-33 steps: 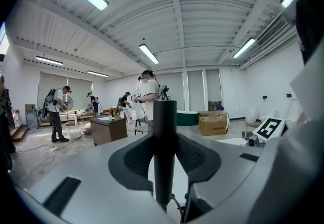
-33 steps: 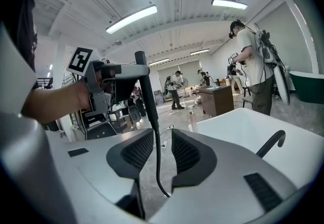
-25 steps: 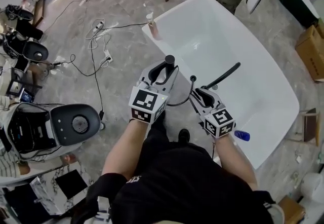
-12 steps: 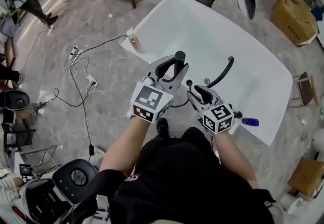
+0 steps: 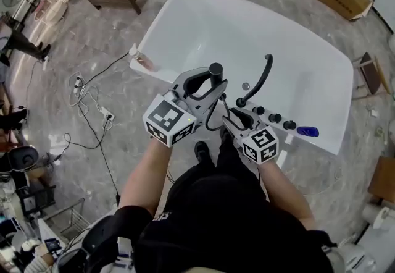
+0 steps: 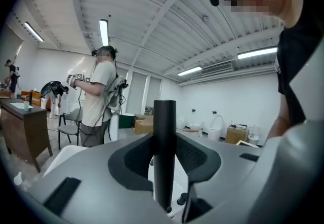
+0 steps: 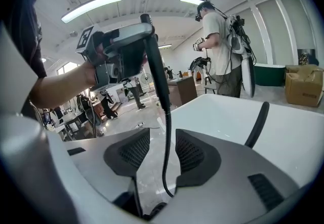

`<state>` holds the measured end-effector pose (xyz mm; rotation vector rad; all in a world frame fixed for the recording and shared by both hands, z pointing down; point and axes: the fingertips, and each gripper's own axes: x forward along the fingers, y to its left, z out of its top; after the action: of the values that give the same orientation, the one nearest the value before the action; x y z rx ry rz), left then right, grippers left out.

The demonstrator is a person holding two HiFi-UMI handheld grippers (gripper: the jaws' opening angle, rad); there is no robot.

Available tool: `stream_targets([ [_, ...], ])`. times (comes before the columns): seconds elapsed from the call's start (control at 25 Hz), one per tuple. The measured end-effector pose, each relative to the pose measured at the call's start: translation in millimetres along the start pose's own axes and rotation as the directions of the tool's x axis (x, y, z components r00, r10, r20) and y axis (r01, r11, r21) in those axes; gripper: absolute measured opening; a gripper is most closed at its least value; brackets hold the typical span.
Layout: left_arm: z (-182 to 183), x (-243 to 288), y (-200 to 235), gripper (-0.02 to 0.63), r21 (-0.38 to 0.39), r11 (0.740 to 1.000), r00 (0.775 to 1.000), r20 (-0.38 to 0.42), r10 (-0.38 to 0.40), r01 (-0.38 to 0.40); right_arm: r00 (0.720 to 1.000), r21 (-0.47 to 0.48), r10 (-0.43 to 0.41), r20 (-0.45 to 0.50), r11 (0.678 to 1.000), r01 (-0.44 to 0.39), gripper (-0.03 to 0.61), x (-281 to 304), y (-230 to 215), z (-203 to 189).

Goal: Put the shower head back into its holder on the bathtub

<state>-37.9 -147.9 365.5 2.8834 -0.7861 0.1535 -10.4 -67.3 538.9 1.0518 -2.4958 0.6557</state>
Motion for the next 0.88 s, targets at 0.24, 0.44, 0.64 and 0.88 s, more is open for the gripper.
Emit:
stream_targets([
  [0.24,-23.5,35.1,6.0,0.144,-0.013,0.999,0.998,-0.062,-0.032,0.031,0.999,0.073,-0.031,-0.018,0.997,0.032,0.176,-0.2,-44.8,-17.9],
  [0.44,-25.1,44.2,6.0,0.144,-0.008,0.998,0.995,-0.069,-0.069,0.069,1.0,0.099,-0.013,-0.027,0.995,0.016,0.179,14.3,-54.9,-23.2],
  [0.64,-7.9,39.7,4.4,0.144,0.008,0.993,0.992,-0.039,-0.12,0.12,0.999,0.081,0.034,-0.037,0.996,-0.031,0.181,34.5,-47.0,-16.3],
  [0.88,12.3,32.3,-4.7,0.144,-0.014,0.985,0.985,0.014,-0.172,0.172,0.996,0.075,0.078,-0.051,0.994,-0.074,0.181,55.8,-32.8,-12.7],
])
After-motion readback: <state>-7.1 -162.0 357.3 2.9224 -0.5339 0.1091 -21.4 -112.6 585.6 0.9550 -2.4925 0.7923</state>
